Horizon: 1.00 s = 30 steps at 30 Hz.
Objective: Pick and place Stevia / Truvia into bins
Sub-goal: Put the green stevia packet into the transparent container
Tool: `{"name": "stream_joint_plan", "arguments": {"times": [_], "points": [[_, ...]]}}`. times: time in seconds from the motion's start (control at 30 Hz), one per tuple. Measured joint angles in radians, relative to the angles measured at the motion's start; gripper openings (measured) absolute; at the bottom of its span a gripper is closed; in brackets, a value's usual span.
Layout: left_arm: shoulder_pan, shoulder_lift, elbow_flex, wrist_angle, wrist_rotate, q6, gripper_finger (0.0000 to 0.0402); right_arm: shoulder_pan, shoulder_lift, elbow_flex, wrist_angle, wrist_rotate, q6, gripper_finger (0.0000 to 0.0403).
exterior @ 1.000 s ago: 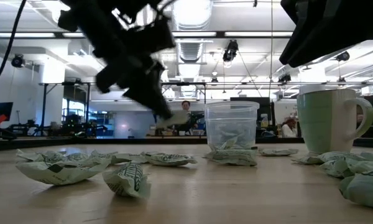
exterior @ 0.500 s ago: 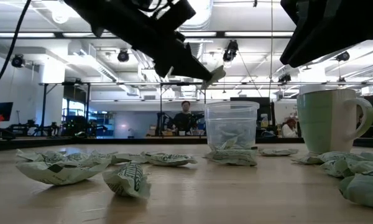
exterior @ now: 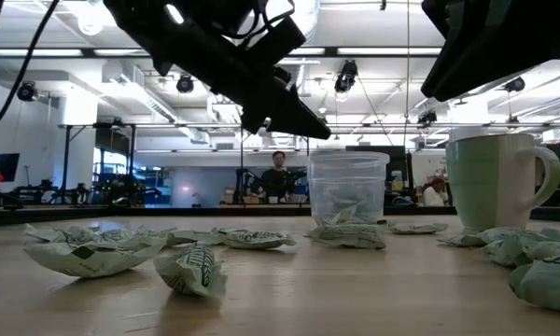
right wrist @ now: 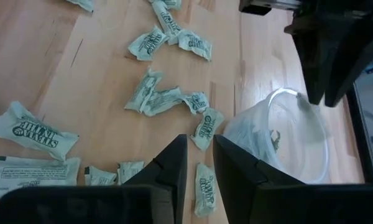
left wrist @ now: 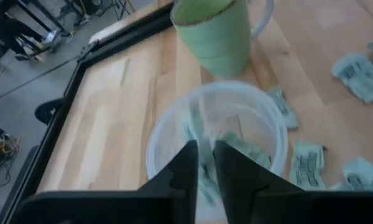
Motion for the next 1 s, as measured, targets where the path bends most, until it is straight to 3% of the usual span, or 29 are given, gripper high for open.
{"name": "stream_joint_plan", "arguments": {"times": [0.2, 0.37, 0.67, 0.87, 1.0], "points": [[0.0, -0.004, 0.002, -0.009, -0.002, 0.0, 0.0115, 0.0, 0.0, 0.0, -0.002, -0.002, 0.051, 0.0066], [-0.005, -0.032, 0.005, -0.034, -0.018, -0.008, 0.0147, 0.0, 0.0, -0.014, -0.002, -0.007, 0.155, 0.0072], [-0.029, -0.114, 0.005, -0.313, -0.02, -0.195, 0.0155, -0.022, 0.016, -0.052, 0.002, -0.057, 0.439, 0.007], [-0.053, -0.159, 0.005, -0.489, -0.021, -0.312, 0.0155, -0.079, 0.069, -0.05, 0.038, -0.062, 0.459, 0.0066], [-0.075, -0.17, 0.003, -0.567, -0.024, -0.367, 0.0155, -0.14, 0.115, -0.012, -0.001, -0.13, 0.457, 0.0076]]}}
